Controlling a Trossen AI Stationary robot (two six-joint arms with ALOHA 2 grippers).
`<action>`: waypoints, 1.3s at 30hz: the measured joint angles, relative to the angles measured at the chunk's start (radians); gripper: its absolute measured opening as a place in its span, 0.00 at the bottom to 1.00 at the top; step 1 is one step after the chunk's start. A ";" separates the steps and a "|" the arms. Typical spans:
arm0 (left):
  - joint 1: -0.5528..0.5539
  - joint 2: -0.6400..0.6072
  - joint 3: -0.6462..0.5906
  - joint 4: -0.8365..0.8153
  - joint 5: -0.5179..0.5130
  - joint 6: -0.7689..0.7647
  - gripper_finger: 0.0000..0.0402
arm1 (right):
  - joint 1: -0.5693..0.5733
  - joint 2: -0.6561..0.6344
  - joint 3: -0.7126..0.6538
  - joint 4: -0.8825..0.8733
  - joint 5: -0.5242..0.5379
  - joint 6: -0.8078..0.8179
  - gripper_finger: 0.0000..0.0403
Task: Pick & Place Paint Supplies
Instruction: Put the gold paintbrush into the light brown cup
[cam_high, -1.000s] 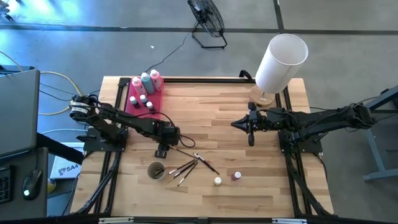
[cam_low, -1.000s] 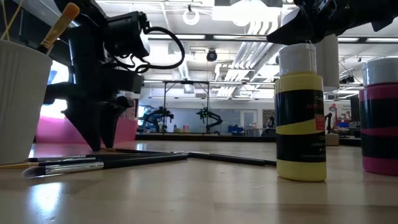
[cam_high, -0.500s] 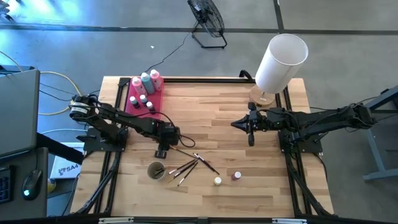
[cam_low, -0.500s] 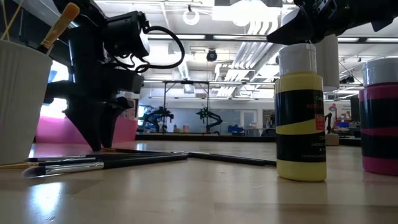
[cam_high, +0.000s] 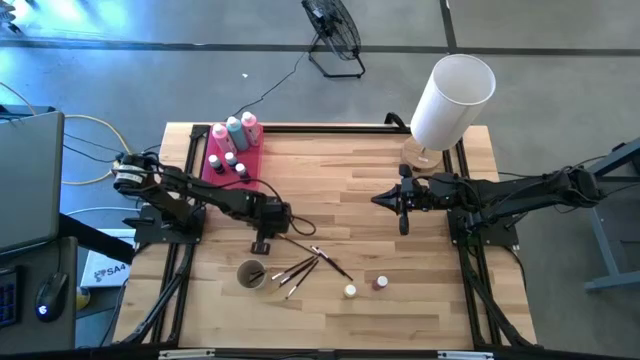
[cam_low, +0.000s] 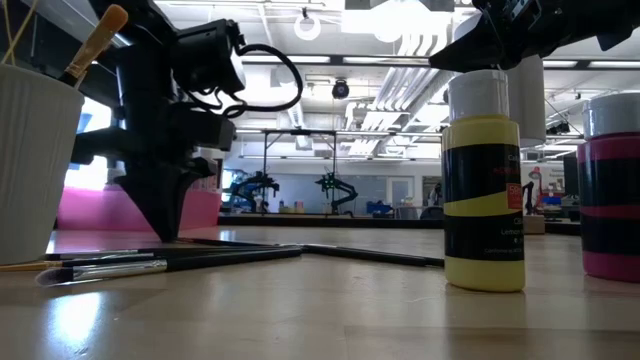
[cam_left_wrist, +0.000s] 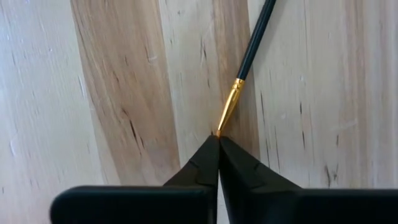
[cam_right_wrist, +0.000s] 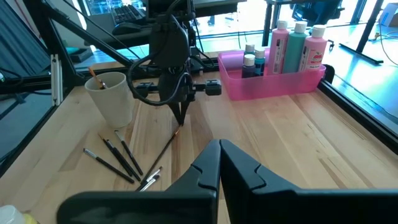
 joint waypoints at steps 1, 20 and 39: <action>0.000 0.000 0.000 0.000 0.004 0.000 0.01 | 0.000 0.000 0.000 0.000 0.000 0.000 0.01; 0.000 -0.127 -0.005 -0.052 -0.071 0.007 0.00 | 0.000 0.000 0.000 0.000 -0.010 -0.001 0.01; 0.000 -0.311 -0.002 -0.090 -0.279 0.019 0.00 | 0.000 0.000 0.000 0.004 -0.021 -0.004 0.01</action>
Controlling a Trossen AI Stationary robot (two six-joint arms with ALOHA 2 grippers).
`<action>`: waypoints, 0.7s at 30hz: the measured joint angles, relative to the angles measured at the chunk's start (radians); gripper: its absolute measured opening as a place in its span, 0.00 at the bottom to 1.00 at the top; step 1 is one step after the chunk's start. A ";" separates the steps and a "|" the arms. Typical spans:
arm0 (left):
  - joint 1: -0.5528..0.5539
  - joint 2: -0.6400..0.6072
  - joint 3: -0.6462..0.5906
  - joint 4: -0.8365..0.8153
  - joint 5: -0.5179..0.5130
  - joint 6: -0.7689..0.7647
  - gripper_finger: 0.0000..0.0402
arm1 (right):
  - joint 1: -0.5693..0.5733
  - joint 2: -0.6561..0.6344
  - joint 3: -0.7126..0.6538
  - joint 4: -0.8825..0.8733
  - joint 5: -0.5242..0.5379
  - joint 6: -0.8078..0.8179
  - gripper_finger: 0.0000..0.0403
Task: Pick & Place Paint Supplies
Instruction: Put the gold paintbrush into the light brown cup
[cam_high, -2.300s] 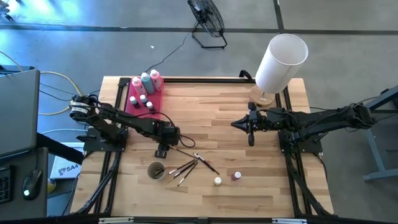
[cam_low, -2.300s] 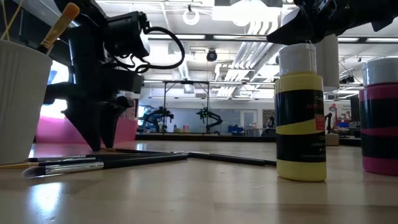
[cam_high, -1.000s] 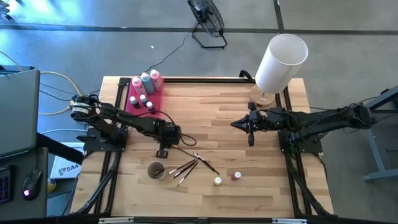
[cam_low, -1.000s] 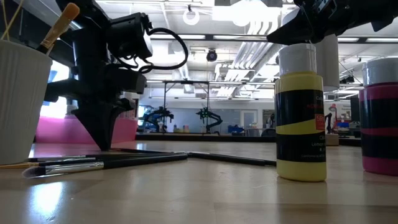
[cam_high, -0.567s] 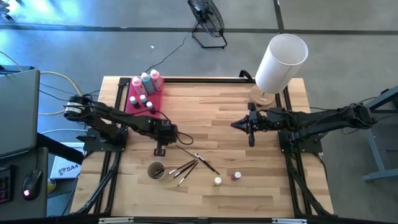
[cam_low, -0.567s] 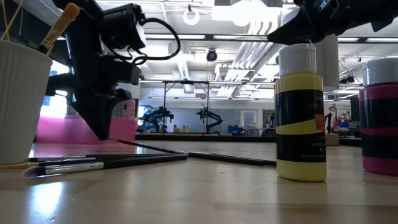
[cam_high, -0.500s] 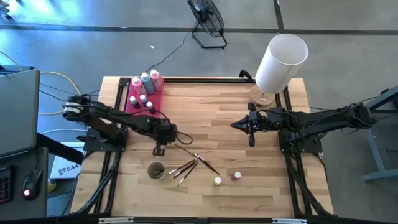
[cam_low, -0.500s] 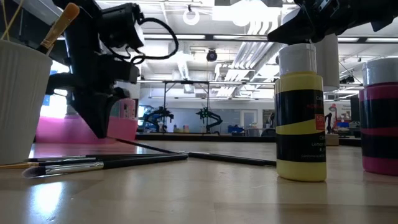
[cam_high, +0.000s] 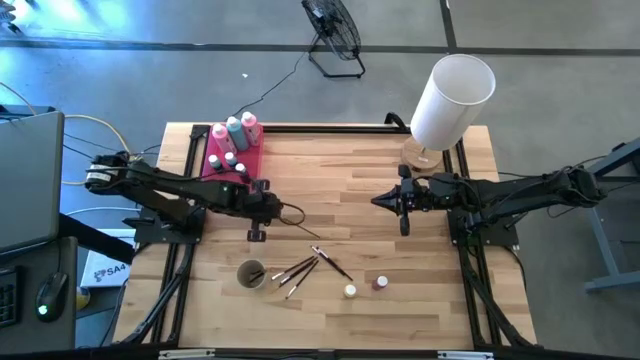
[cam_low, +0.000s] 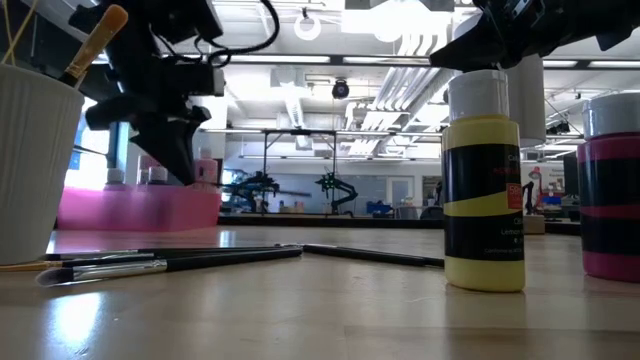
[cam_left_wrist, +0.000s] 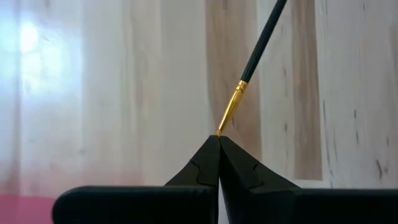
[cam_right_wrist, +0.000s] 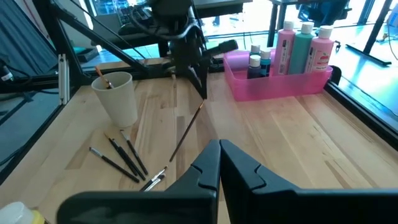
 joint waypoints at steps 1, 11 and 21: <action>0.000 -0.009 0.000 0.000 -0.007 0.010 0.00 | 0.000 0.000 0.000 0.000 0.004 0.000 0.01; 0.000 -0.043 0.104 -0.041 -0.142 0.070 0.00 | 0.000 0.000 0.000 0.027 0.060 -0.004 0.01; 0.000 -0.043 0.227 -0.081 -0.194 0.178 0.00 | 0.000 0.014 0.000 0.131 -0.007 0.002 0.01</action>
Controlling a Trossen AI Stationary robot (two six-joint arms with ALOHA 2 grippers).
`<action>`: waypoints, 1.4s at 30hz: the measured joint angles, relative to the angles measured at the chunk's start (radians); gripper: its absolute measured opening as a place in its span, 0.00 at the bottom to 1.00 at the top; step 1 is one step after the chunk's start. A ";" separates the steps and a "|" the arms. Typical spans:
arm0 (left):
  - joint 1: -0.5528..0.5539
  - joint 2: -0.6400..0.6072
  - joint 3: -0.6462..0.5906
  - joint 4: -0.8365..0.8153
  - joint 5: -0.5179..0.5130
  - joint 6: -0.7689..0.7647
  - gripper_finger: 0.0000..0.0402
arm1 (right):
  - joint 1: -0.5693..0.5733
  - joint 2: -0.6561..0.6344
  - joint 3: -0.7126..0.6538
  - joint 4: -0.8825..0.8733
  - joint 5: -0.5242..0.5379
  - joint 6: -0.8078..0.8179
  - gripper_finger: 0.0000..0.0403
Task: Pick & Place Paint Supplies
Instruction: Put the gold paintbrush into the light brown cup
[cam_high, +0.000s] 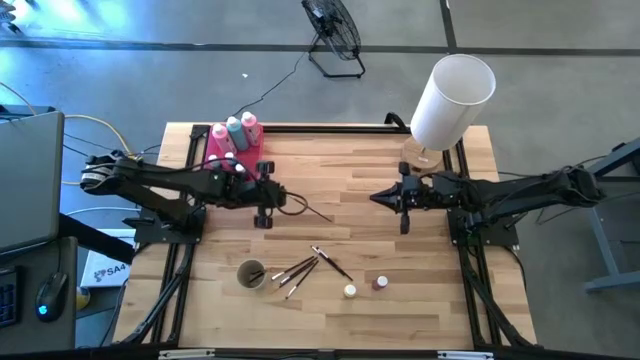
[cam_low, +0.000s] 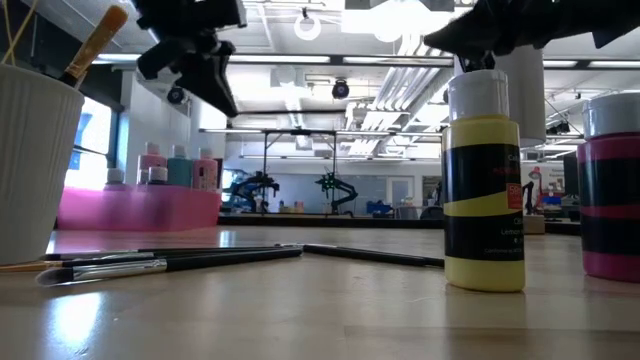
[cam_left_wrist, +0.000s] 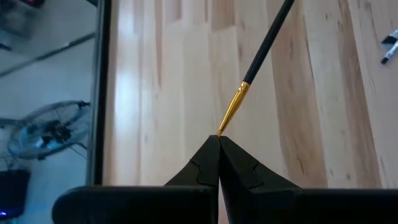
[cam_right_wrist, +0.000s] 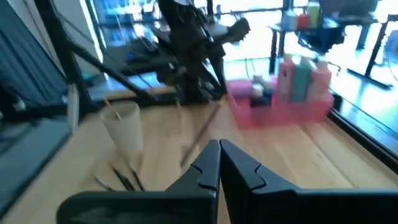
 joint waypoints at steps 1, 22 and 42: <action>0.000 0.000 0.006 0.002 -0.002 0.013 0.00 | 0.000 0.009 0.000 0.024 -0.009 0.010 0.01; -0.001 0.000 0.043 0.003 0.072 0.203 0.00 | -0.162 0.505 0.085 0.395 -0.389 0.601 0.49; -0.001 0.000 0.043 -0.017 0.073 0.240 0.00 | -0.164 0.802 0.323 0.343 -0.514 0.683 0.47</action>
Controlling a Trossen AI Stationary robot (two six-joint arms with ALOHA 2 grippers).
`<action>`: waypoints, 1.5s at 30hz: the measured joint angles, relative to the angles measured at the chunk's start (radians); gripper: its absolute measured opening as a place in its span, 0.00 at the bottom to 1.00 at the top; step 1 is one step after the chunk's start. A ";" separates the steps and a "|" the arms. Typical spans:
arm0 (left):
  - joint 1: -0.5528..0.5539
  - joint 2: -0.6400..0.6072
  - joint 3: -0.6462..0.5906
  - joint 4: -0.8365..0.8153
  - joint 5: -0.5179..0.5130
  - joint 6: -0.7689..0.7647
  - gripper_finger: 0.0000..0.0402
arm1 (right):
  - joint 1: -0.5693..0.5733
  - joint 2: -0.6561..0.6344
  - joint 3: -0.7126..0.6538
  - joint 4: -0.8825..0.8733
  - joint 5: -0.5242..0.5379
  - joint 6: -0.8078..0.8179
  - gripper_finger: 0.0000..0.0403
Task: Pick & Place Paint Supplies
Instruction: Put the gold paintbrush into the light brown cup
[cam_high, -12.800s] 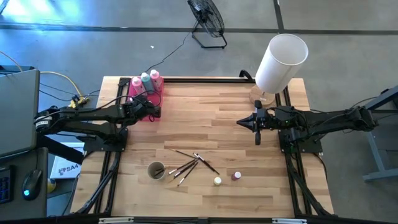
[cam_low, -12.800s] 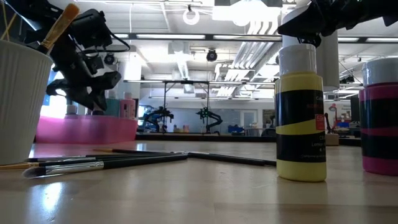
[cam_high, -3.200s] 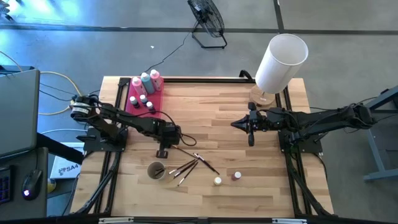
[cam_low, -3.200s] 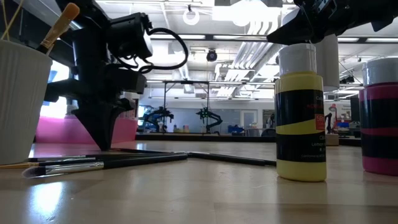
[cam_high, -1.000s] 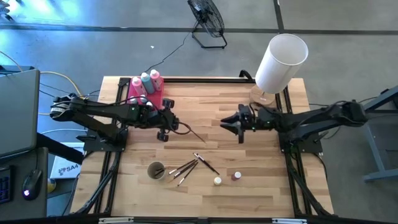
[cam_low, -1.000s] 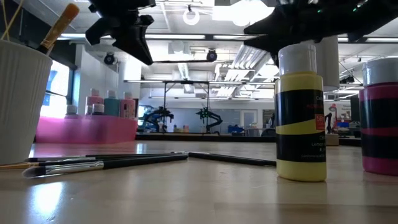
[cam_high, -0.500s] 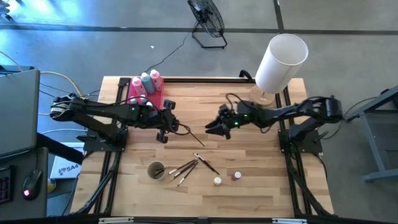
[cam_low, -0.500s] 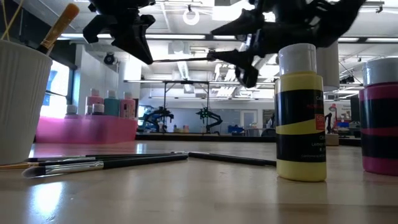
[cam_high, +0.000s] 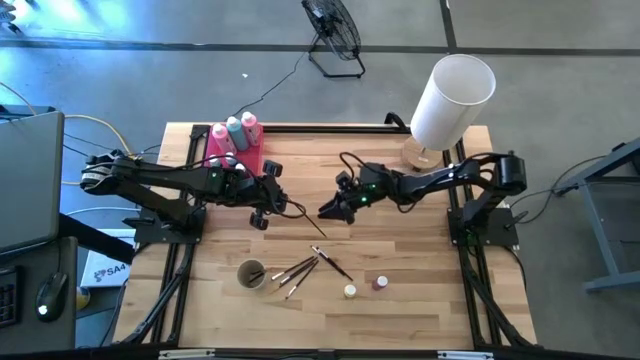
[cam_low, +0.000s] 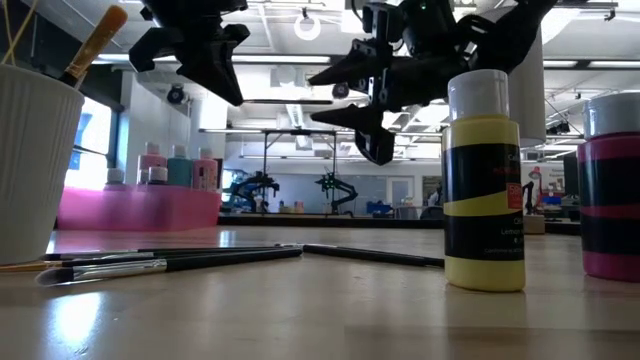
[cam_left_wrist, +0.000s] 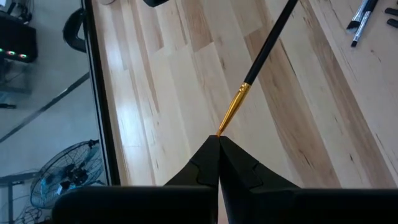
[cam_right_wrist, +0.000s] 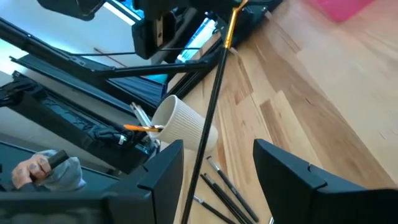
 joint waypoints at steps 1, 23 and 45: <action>0.000 0.000 0.000 0.000 0.000 0.000 0.00 | 0.000 0.000 0.000 -0.001 0.000 0.000 0.47; 0.000 0.000 0.000 0.005 0.021 0.000 0.00 | 0.092 0.000 0.000 -0.030 0.160 0.026 0.47; 0.000 0.055 0.001 0.030 0.014 -0.004 0.00 | 0.135 -0.001 0.000 -0.027 0.235 0.026 0.47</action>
